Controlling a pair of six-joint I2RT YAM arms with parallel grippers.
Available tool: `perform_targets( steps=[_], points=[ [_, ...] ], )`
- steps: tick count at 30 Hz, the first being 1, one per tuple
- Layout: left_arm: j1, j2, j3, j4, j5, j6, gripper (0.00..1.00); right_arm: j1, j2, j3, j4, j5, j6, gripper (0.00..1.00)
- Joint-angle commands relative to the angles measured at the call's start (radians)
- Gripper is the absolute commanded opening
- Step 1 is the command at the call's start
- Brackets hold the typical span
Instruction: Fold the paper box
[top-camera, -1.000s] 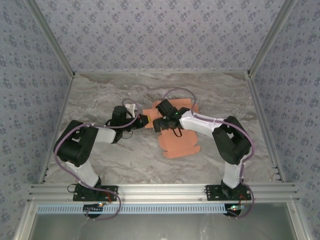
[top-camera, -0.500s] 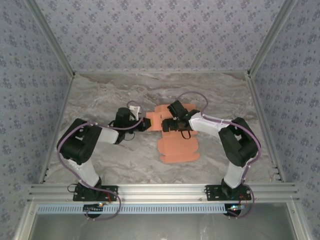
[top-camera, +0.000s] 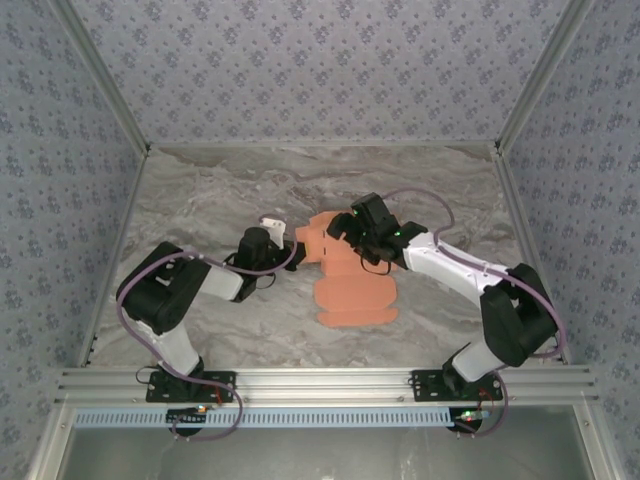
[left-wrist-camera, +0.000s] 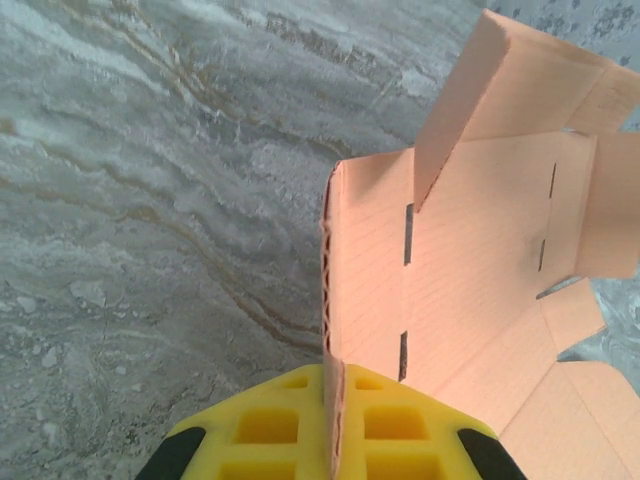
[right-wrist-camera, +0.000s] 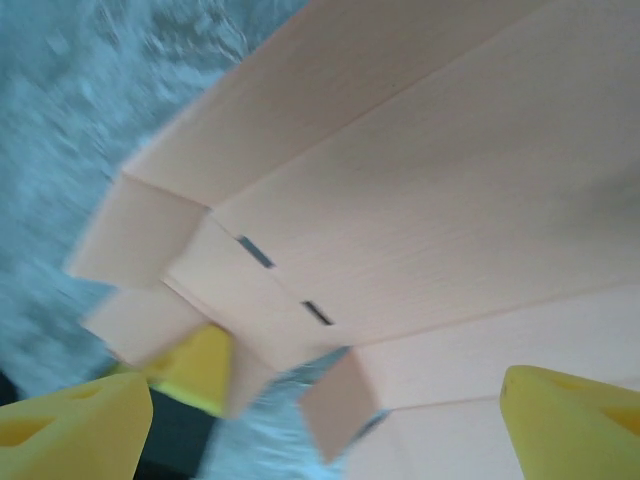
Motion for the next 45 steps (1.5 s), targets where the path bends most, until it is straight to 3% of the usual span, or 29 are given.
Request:
perform_targets(
  steps=[1,4,8,10,15,23,28,32,35,37,43,45],
  points=[
    [-0.014,-0.039,-0.017,0.092,-0.055,0.027,0.0,-0.009,-0.021,-0.022,0.089,0.016,0.362,0.91],
    [-0.021,-0.039,-0.02,0.097,-0.059,0.037,0.0,-0.027,0.005,-0.009,0.114,0.019,0.525,0.9],
    [-0.025,-0.045,-0.034,0.111,-0.071,0.053,0.0,-0.051,0.08,0.014,0.246,-0.098,0.738,0.89],
    [-0.025,-0.045,-0.049,0.13,-0.08,0.053,0.0,-0.066,0.115,0.057,0.253,-0.142,0.768,0.89],
    [-0.025,-0.043,-0.069,0.143,-0.09,0.062,0.0,-0.1,0.154,0.128,0.158,-0.09,0.765,0.88],
    [-0.023,-0.042,-0.084,0.159,-0.101,0.055,0.0,-0.141,0.222,0.126,0.159,-0.183,0.764,0.66],
    [-0.023,-0.045,-0.085,0.16,-0.114,0.049,0.0,-0.14,0.234,0.098,0.185,-0.229,0.77,0.59],
    [-0.02,-0.045,-0.085,0.16,-0.126,0.031,0.01,-0.136,0.227,0.117,0.155,-0.216,0.727,0.38],
    [-0.011,-0.051,-0.088,0.163,-0.131,0.012,0.05,-0.135,0.236,0.163,0.073,-0.202,0.656,0.31],
    [0.001,-0.059,-0.092,0.162,-0.137,-0.002,0.1,-0.137,0.245,0.163,0.068,-0.209,0.637,0.26],
    [0.029,-0.121,-0.119,0.145,-0.102,-0.017,0.48,-0.14,0.239,0.16,0.117,-0.194,0.557,0.16],
    [0.033,-0.161,-0.119,0.094,-0.076,0.003,0.55,-0.142,0.234,0.147,0.168,-0.199,0.51,0.16]
  ],
)
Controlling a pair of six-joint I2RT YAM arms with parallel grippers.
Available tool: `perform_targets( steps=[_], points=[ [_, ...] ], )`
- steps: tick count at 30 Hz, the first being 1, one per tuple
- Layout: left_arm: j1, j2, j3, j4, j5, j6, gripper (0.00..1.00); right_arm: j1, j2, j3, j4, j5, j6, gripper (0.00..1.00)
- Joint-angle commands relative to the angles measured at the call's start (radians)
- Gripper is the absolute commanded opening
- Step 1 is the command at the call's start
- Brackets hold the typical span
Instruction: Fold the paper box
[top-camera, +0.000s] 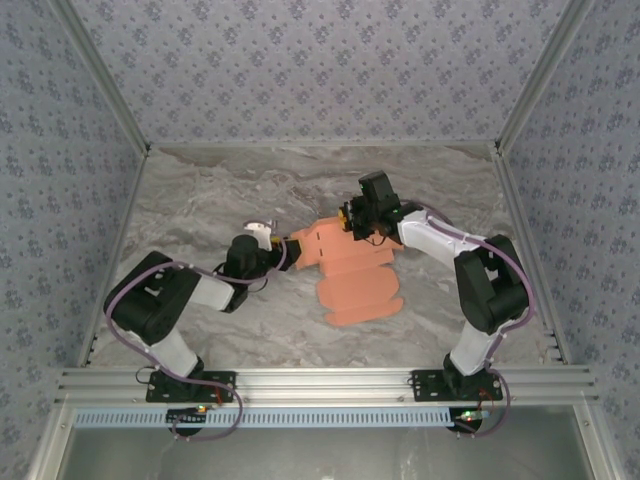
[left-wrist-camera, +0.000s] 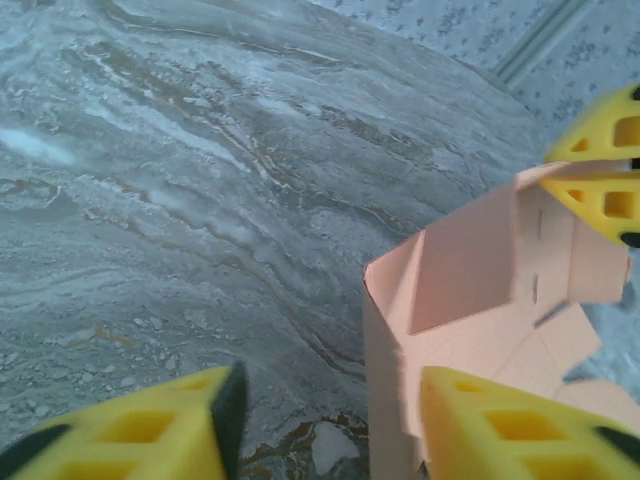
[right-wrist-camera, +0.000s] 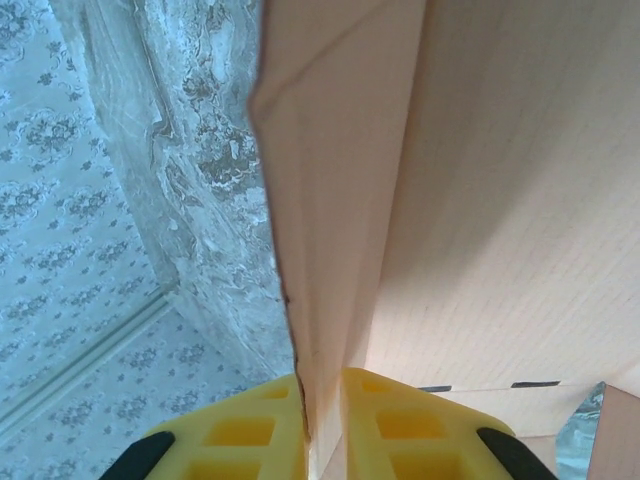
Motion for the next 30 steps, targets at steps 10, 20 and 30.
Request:
perform_targets(
  steps=[10,20,30],
  points=[
    [0.08,-0.225,-0.044,-0.147,0.078,0.069,0.6,-0.053,0.029,-0.137,0.518,-0.123,-0.266,0.06],
    [0.137,-0.299,-0.082,-0.206,0.001,0.159,0.7,-0.087,0.134,-0.198,0.861,-0.312,-0.33,0.01],
    [0.133,-0.062,0.049,-0.106,0.139,0.177,0.61,-0.105,0.204,-0.22,0.917,-0.371,-0.344,0.02]
  ],
)
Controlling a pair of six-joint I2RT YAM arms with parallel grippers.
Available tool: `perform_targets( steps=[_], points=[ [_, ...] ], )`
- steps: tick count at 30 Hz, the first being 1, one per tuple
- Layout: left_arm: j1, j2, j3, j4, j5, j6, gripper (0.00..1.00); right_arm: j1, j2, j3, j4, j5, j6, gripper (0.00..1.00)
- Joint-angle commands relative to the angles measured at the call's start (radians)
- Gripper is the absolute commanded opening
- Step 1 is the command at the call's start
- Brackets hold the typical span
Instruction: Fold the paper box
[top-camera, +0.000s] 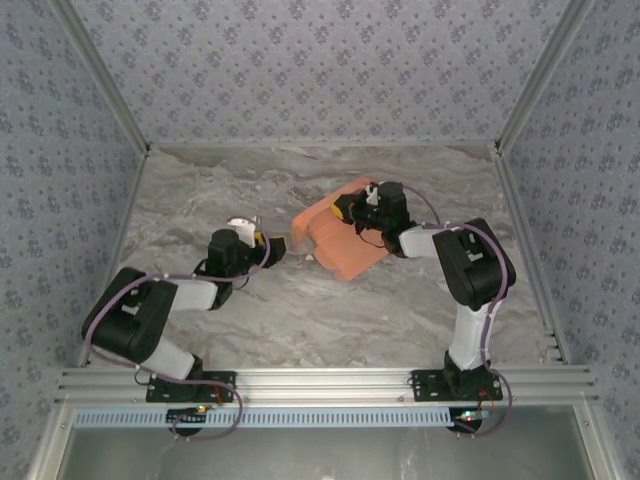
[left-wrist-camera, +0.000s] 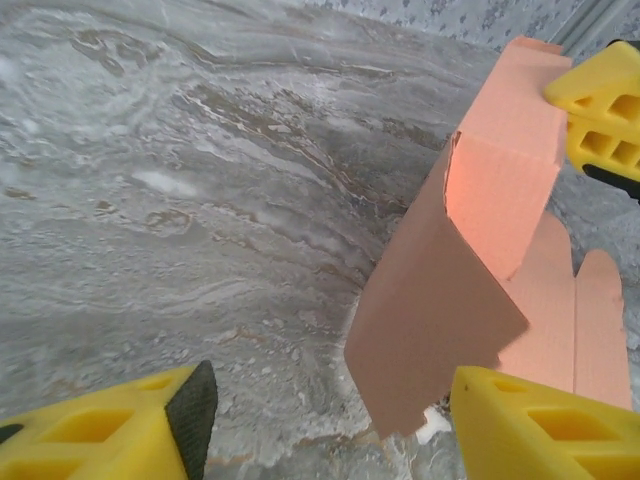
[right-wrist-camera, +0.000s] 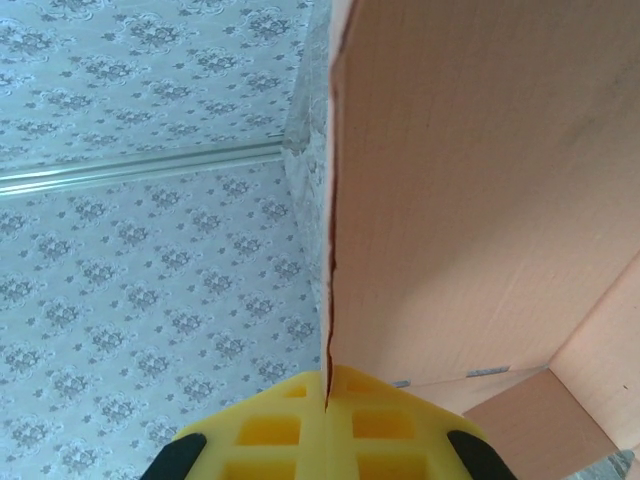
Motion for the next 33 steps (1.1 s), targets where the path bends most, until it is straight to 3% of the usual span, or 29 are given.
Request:
perform_targets(
  steps=[1,11,23,33],
  points=[
    [-0.007,0.057,0.056,0.08,0.069,0.006,0.59,-0.006,0.024,-0.021,0.057,-0.039,-0.025,0.02],
    [-0.117,0.169,0.171,0.072,0.112,0.046,0.38,-0.002,0.041,-0.057,0.103,-0.023,-0.007,0.03],
    [-0.153,0.184,0.201,0.016,-0.002,0.074,0.36,0.026,0.049,-0.087,0.122,0.011,0.003,0.03],
    [-0.213,0.244,0.253,-0.016,-0.092,0.125,0.42,0.048,0.055,-0.107,0.163,0.046,0.049,0.03]
  ],
)
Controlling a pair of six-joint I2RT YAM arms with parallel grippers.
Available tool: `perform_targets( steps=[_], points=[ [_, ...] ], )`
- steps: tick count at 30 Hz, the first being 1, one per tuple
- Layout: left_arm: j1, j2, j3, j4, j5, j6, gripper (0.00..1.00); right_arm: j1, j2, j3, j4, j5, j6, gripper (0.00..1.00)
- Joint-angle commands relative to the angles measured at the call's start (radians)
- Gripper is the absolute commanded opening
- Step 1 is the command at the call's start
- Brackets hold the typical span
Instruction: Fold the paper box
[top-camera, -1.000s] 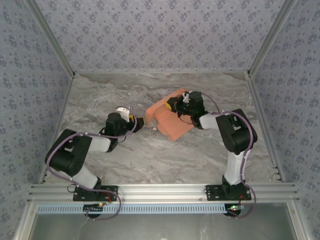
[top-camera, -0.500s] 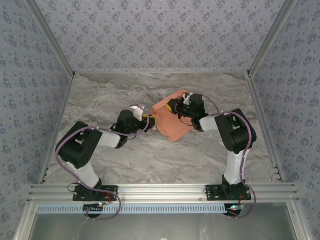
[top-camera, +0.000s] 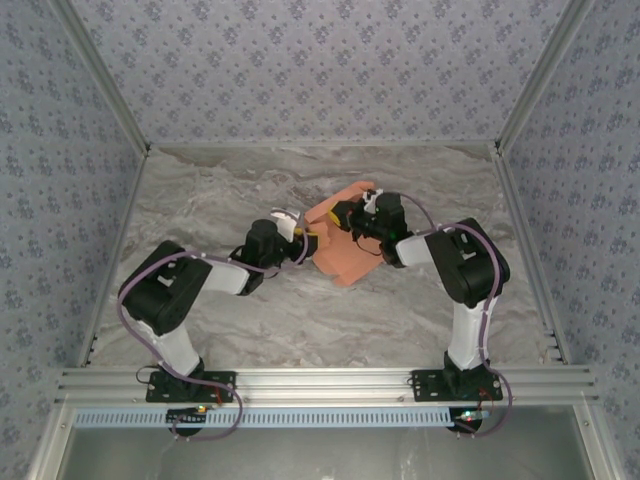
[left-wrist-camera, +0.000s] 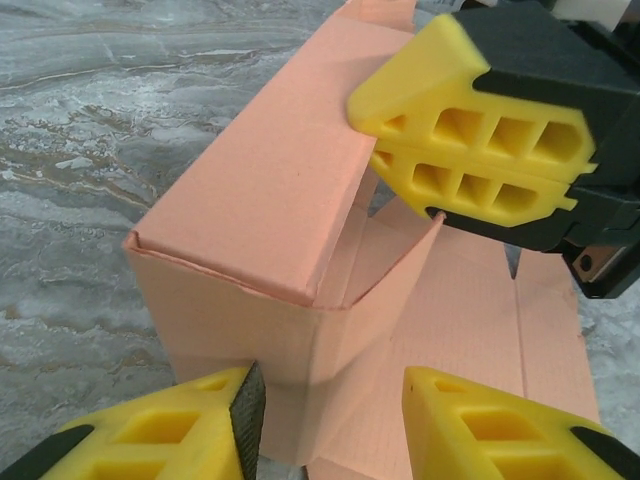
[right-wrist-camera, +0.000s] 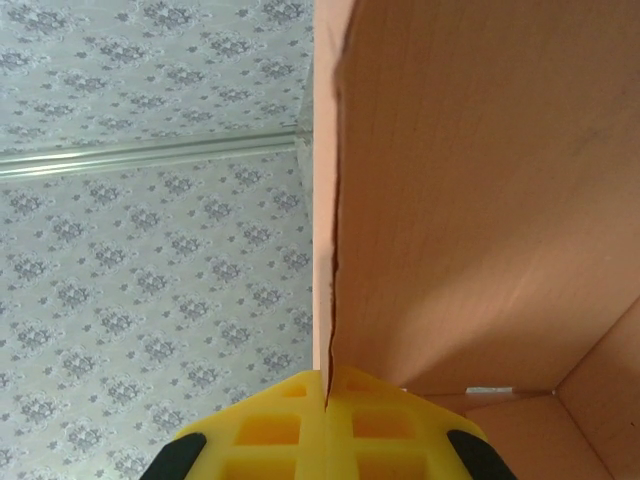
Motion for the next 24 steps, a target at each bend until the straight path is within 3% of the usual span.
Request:
perform_targets(
  steps=[1,6,11,16,21,24],
  points=[
    [-0.013,0.03,0.037,-0.028,-0.072,0.035,0.41,0.018,0.021,-0.031,-0.006,0.02,0.02,0.03],
    [-0.03,0.062,0.052,-0.04,-0.167,0.039,0.4,0.032,0.014,-0.069,0.027,0.059,0.048,0.03],
    [-0.051,0.105,0.062,-0.01,-0.217,0.03,0.53,0.051,0.011,-0.095,0.074,0.082,0.078,0.03],
    [-0.044,0.117,0.059,0.021,-0.254,0.039,0.58,0.048,0.017,-0.103,0.086,0.071,0.065,0.03],
    [-0.022,0.106,0.063,0.023,-0.239,0.061,0.64,0.044,0.018,-0.103,0.106,0.036,0.049,0.03],
    [-0.013,0.109,0.072,0.027,-0.205,0.082,0.76,0.042,0.015,-0.099,0.099,0.015,0.032,0.04]
  ],
)
